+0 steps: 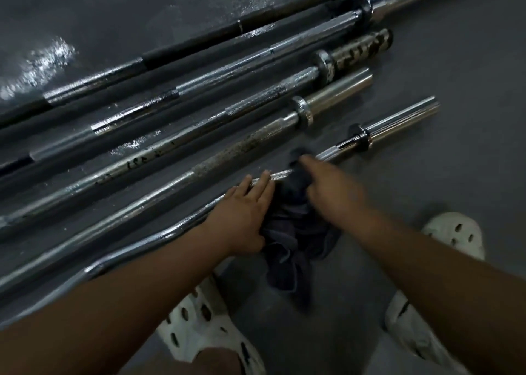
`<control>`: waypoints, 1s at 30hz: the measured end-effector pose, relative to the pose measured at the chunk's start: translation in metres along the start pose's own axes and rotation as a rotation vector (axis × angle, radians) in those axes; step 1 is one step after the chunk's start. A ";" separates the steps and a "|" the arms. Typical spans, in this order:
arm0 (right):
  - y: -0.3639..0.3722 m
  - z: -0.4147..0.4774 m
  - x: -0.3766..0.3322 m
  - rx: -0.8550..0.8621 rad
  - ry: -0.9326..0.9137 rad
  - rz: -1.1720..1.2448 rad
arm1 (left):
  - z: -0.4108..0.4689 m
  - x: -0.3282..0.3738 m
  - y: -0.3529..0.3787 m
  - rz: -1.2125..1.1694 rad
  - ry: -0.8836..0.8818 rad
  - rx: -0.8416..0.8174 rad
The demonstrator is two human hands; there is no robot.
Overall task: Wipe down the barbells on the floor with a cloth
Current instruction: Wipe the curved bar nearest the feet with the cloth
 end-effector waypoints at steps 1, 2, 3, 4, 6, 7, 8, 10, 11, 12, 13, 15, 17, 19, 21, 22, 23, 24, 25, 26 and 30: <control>-0.008 0.009 0.022 0.062 0.136 0.011 | -0.001 -0.001 -0.001 -0.014 0.002 -0.002; -0.011 0.011 0.035 0.105 0.237 0.017 | -0.001 -0.002 -0.001 -0.026 0.001 -0.001; -0.010 0.006 0.035 0.114 0.267 0.002 | -0.001 -0.001 -0.002 -0.033 0.001 0.001; -0.005 0.000 0.022 0.093 0.218 -0.001 | -0.001 -0.001 -0.002 -0.034 -0.001 0.001; 0.013 -0.019 -0.012 -0.030 -0.006 0.025 | -0.001 0.000 0.000 -0.028 -0.007 -0.003; 0.016 -0.024 -0.019 -0.078 -0.096 0.004 | -0.001 0.000 0.000 -0.025 -0.009 -0.005; 0.011 -0.018 -0.014 -0.063 -0.112 -0.009 | -0.001 0.000 0.000 -0.024 -0.008 -0.004; -0.008 0.005 0.019 0.028 0.099 0.042 | 0.000 -0.002 0.000 -0.025 -0.002 0.009; -0.012 0.010 0.033 0.082 0.201 0.067 | -0.001 -0.002 0.001 -0.025 -0.002 0.014; -0.013 0.010 0.034 0.113 0.227 0.049 | -0.001 -0.002 0.001 -0.025 -0.003 0.018; -0.009 0.005 0.024 0.105 0.185 0.000 | -0.001 -0.001 0.001 -0.026 -0.006 0.022; 0.009 -0.016 -0.007 -0.027 -0.018 -0.039 | -0.001 0.000 0.001 -0.026 -0.011 0.031; 0.009 -0.019 -0.009 -0.076 -0.148 -0.095 | -0.001 0.000 0.000 -0.019 -0.006 0.033; -0.010 0.004 0.023 0.015 0.075 -0.013 | -0.001 -0.001 0.000 -0.020 -0.002 0.025; -0.016 0.013 0.035 0.121 0.206 0.008 | -0.001 -0.001 0.000 -0.018 -0.003 0.017; -0.011 0.008 0.024 0.108 0.162 -0.028 | -0.001 -0.001 0.001 -0.014 -0.003 0.018; 0.000 0.000 0.010 0.053 0.093 -0.038 | -0.001 0.000 0.001 -0.011 -0.002 0.018; 0.008 -0.010 -0.006 -0.010 -0.035 -0.034 | -0.001 0.000 0.001 -0.009 -0.001 0.016; 0.011 -0.015 -0.011 -0.046 -0.122 -0.057 | -0.001 0.000 0.002 -0.008 -0.001 0.016; 0.007 -0.011 -0.005 -0.043 -0.121 -0.079 | -0.001 -0.001 0.002 -0.007 0.002 0.019; -0.014 0.012 0.028 0.112 0.194 0.032 | 0.000 -0.002 0.003 -0.008 0.006 0.030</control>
Point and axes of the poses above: each hand's wrist, its own z-axis towards the middle knuckle, its own y-axis out of the palm, x = y × z, the point moved 6 cm from there along z, towards the middle knuckle, and after that the axes turned 10 degrees about x, right-handed, at the moved point
